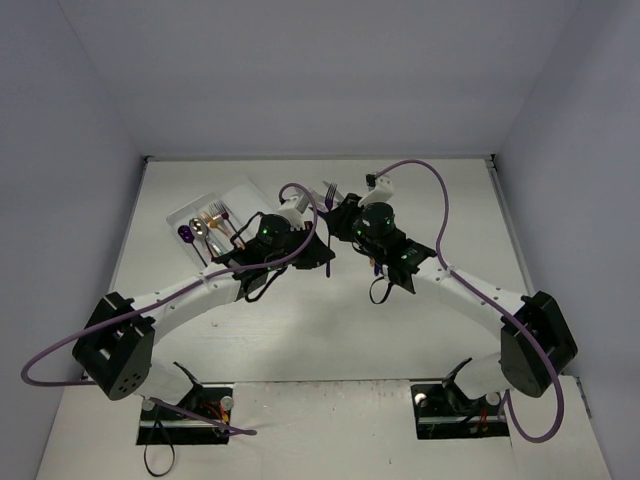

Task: Sort the eating utensils into containers

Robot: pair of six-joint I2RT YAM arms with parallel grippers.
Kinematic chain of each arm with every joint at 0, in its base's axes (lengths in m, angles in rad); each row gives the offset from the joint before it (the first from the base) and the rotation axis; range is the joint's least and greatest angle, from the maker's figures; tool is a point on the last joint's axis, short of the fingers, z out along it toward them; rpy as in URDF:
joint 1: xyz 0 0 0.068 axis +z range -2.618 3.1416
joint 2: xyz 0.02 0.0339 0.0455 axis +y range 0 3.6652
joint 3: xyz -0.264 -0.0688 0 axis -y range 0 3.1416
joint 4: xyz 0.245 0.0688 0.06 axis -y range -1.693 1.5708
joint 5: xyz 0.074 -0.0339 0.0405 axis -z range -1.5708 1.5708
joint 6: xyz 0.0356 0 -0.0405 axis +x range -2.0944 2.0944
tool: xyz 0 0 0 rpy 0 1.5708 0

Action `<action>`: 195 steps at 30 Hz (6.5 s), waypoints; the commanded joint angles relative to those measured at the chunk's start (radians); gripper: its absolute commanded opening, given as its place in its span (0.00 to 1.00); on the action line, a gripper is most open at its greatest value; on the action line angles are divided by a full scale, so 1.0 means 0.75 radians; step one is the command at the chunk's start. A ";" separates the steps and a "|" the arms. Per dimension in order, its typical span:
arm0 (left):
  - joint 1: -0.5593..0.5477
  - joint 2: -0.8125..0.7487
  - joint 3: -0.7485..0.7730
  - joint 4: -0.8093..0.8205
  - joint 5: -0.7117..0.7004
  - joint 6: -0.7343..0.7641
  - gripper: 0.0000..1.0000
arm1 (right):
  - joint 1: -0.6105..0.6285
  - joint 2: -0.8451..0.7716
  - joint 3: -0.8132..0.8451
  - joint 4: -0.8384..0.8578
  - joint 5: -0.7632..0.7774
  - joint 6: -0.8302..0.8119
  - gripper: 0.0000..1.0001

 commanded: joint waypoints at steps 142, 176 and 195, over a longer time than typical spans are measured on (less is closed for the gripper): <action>0.897 -0.501 0.015 -0.662 -0.453 0.549 0.97 | -0.401 1.022 1.122 -0.452 -0.450 -1.367 0.00; 0.128 -0.338 0.033 -0.007 -0.032 0.162 0.94 | 0.001 -0.021 0.263 -0.093 0.194 -0.095 0.00; 0.023 -0.131 0.116 0.064 -0.037 0.090 0.48 | 0.142 -0.104 0.113 0.061 0.308 -0.010 0.00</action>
